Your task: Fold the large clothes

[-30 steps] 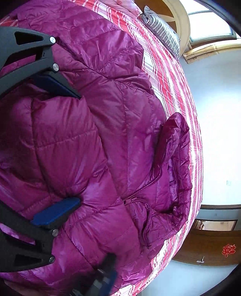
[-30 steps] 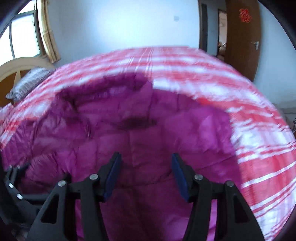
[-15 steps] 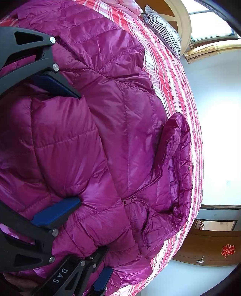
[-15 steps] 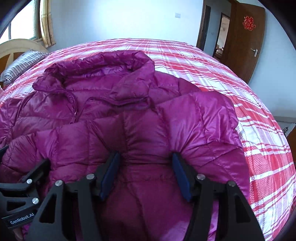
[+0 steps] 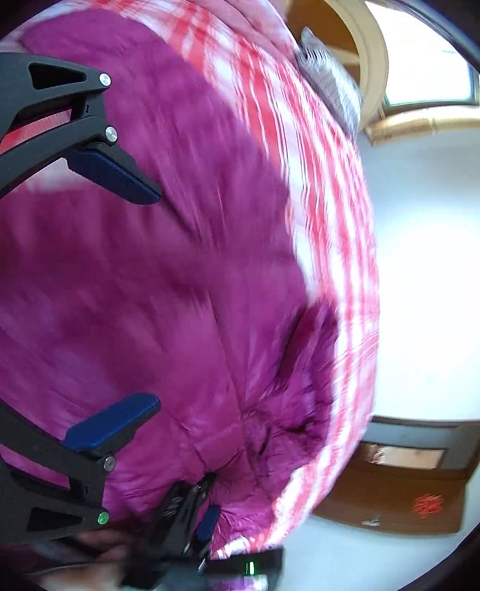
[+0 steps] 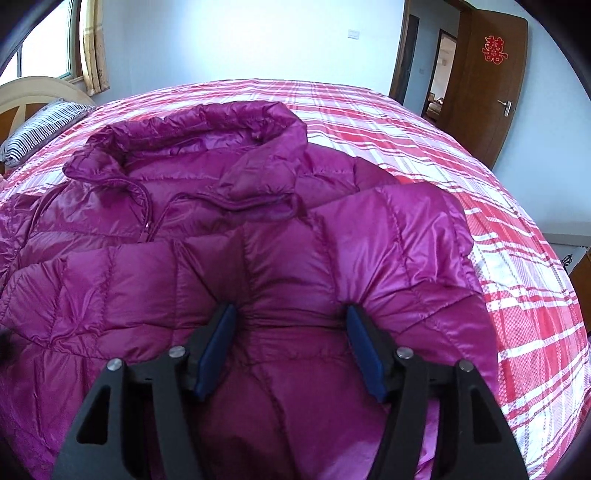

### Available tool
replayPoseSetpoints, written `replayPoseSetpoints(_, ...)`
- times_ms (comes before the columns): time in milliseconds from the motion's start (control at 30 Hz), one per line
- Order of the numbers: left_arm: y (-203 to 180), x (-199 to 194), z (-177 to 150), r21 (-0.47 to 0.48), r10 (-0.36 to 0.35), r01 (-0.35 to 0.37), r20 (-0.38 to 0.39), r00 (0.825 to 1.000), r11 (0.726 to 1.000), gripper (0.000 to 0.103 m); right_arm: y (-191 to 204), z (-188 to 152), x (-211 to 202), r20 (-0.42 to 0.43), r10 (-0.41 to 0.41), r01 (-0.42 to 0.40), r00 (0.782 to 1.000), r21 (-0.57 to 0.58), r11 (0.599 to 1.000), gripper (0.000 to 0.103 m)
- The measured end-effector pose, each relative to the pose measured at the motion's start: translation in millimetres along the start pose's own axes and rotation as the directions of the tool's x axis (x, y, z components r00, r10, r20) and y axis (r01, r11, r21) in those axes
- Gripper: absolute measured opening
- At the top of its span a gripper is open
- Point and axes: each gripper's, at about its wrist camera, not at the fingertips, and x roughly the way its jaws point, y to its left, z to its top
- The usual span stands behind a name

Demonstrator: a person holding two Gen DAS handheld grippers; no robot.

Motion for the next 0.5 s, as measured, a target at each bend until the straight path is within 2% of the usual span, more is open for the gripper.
replayPoseSetpoints(133, 80, -54, -38, -0.135, 0.077, -0.073, 0.021, 0.997, 0.988, 0.102, -2, -2, -2, 0.004, 0.003, -0.003, 1.000, 0.004, 1.000, 0.067)
replayPoseSetpoints(200, 126, -73, -63, -0.219, 0.151, -0.143, 0.021, 0.988, 0.965, 0.102, -1, -4, -4, 0.007, -0.003, 0.003, 1.000, 0.002, 1.000, 0.069)
replayPoseSetpoints(267, 166, -83, -85, -0.292, 0.206, -0.198, -0.002, 0.979, 0.936, 0.102, -3, -5, -6, 0.009, -0.006, 0.006, 1.000, 0.004, 1.000, 0.070)
replayPoseSetpoints(333, 211, -96, -105, -0.399, 0.256, -0.242, -0.020, 0.967, 0.884, 0.102, -4, -5, -7, 0.012, -0.007, 0.007, 1.000, 0.005, 1.000, 0.071)
replayPoseSetpoints(400, 239, -104, -117, -0.473, 0.271, -0.238, 0.001, 0.963, 0.848, 0.102, -4, -5, -7, 0.013, -0.009, 0.009, 1.000, 0.004, 1.000, 0.071)
replayPoseSetpoints(467, 258, -104, -123, -0.515, 0.270, -0.228, 0.008, 0.963, 0.826, 0.102, -3, -6, -8, 0.014, -0.012, 0.012, 1.000, 0.003, 1.000, 0.072)
replayPoseSetpoints(500, 268, -98, -124, -0.530, 0.265, -0.225, -0.001, 0.964, 0.817, 0.098, -3, -6, -9, 0.015, -0.013, 0.013, 1.000, 0.002, 1.000, 0.072)
